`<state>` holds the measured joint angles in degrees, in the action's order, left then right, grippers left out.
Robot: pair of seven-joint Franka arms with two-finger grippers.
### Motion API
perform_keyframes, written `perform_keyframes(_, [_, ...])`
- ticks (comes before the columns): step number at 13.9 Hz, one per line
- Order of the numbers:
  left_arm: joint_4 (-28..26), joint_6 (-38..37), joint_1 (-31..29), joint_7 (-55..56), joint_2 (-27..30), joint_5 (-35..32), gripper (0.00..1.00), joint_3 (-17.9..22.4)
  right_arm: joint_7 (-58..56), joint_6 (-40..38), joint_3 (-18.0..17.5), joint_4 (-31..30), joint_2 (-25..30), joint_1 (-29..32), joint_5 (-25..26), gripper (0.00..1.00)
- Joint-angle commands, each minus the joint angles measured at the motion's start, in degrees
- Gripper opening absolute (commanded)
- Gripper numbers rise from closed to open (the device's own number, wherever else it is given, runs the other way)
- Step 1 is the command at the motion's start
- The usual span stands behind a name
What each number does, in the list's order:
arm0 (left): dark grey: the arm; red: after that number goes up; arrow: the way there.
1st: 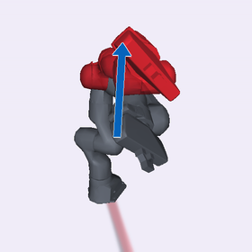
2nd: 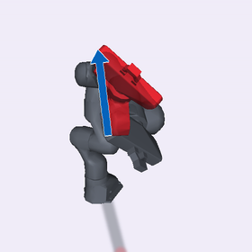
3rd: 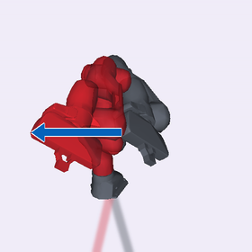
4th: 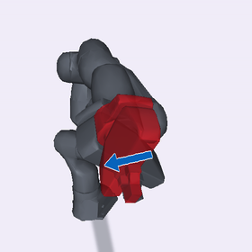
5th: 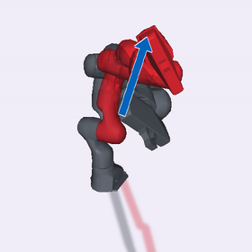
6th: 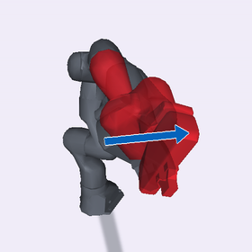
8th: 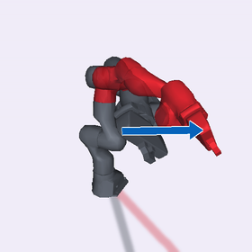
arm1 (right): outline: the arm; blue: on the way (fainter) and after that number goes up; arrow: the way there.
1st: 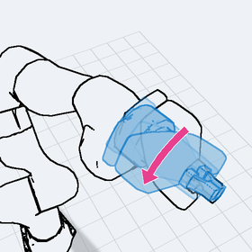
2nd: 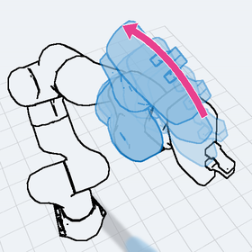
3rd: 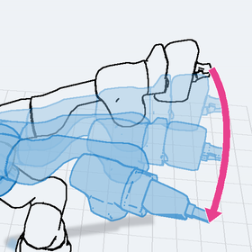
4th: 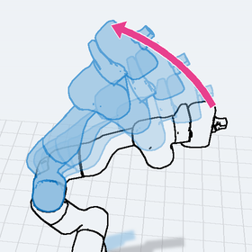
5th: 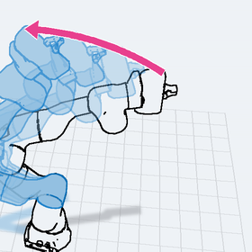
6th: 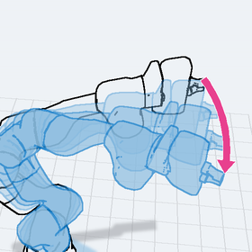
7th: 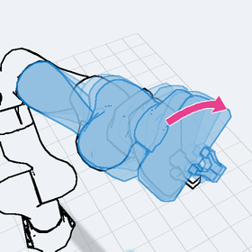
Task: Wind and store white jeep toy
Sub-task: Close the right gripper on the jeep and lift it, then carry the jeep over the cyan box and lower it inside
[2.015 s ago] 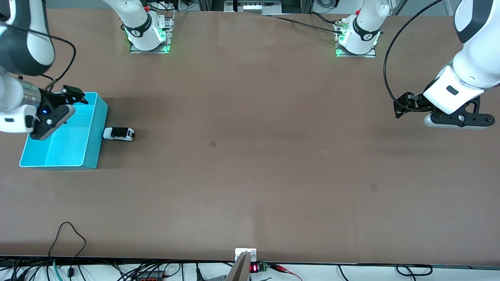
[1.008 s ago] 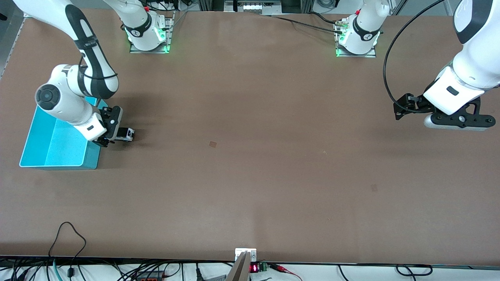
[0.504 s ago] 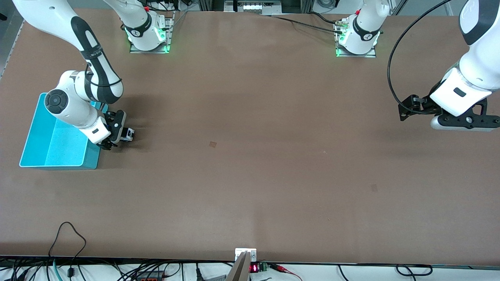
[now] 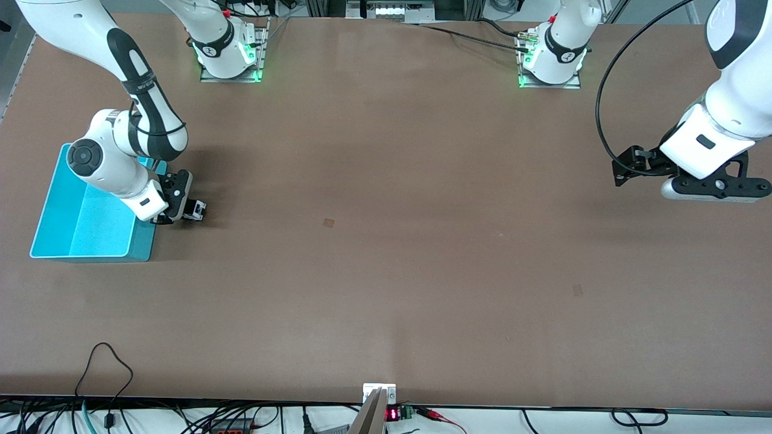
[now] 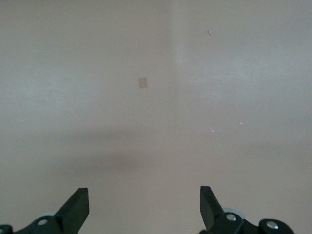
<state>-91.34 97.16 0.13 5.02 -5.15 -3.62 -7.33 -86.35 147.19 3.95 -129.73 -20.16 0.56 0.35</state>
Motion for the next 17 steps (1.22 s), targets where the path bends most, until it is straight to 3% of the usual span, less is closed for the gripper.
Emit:
perform_keyframes(1, [1.6,-0.2,0.0,0.2,-0.8,-0.7,1.00,-0.3,-0.5,0.1,-0.7,-0.1,2.1,0.3,-0.3,0.00])
perform_keyframes(9, [2.2,-1.2,-0.2,0.2,-0.8,-1.0,1.00,-0.3,-0.4,-13.2,-0.9,17.2,2.6,-0.3,-1.0,0.00])
perform_keyframes(11, [2.2,-2.0,-0.4,0.2,-0.8,-0.6,1.00,-0.3,0.0,-15.0,-0.8,19.4,3.0,0.0,-3.7,0.00])
perform_keyframes(14, [2.2,-2.3,0.1,0.1,-0.7,-0.5,1.00,-0.3,14.3,-21.9,0.4,19.3,6.5,1.5,-5.5,0.00])
perform_keyframes(17, [2.3,-2.6,-0.6,-2.3,-0.8,-0.6,1.00,-0.1,24.7,-23.5,1.5,19.2,7.5,3.8,-5.4,0.00])
